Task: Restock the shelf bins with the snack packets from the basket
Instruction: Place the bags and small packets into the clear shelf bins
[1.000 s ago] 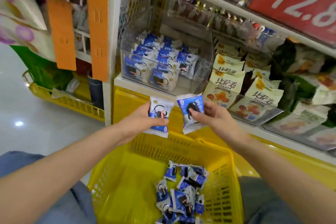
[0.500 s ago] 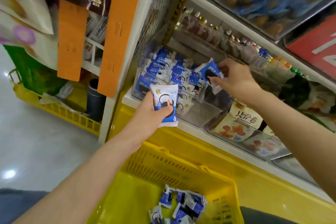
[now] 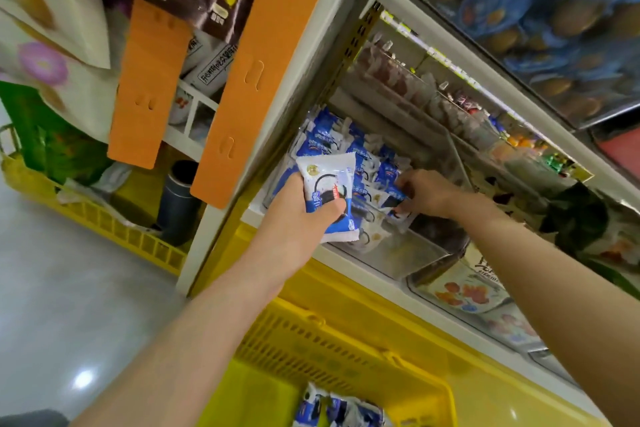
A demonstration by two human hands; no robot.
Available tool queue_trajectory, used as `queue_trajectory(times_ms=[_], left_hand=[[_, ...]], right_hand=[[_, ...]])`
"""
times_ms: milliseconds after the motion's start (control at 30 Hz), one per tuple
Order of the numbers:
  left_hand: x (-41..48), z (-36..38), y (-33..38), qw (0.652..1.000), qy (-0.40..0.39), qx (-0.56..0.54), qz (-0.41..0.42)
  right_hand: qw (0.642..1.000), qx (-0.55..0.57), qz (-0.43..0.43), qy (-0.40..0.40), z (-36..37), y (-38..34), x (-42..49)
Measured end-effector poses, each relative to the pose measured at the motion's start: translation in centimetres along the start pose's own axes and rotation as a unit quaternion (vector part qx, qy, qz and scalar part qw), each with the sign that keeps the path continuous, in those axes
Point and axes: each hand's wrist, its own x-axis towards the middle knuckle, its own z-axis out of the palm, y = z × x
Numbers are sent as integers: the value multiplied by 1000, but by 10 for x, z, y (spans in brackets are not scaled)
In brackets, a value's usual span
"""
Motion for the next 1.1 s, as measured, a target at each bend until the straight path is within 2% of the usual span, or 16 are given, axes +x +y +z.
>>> queue_trajectory(times_ms=[133, 300, 367, 400, 467, 533, 633, 733, 833, 867, 1000, 1067, 1100], left_hand=[[3, 1, 2, 1000, -7, 4, -3], [0, 1, 6, 1000, -29, -2, 7], [-3, -1, 7, 999, -41, -1, 16], [-4, -1, 7, 999, -49, 1, 19], [-7, -1, 7, 998, -54, 7, 21], [-9, 1, 7, 998, -55, 10, 11], [-15, 4, 8, 993, -111, 33, -1], [-26, 11, 9, 975, -202, 92, 14], [-34, 21, 6, 981, -171, 95, 7], [-36, 24, 6, 986, -148, 76, -2], [-42, 36, 7, 995, -91, 11, -48], [-44, 40, 6, 996, -64, 65, -7], [-45, 42, 5, 993, -54, 102, 23]], right_hand=[[999, -28, -21, 8, 6, -3, 2], [1000, -4, 1, 3, 4, -6, -5], [998, 4, 0, 61, 0, -11, -18], [993, 33, -8, 116, -2, -15, -27], [960, 152, -26, 234, -6, -26, -50], [918, 265, -54, 290, -10, -39, -77], [896, 349, -102, 255, -13, -56, -115], [921, 339, -129, 142, -14, -58, -137], [929, 333, -135, 90, -11, -49, -149], [916, 369, -123, 98, -9, -44, -152], [821, 553, -67, 127, 5, -25, -162], [802, 585, -68, 105, 16, -19, -168], [806, 578, -79, 98, 21, -18, -172]])
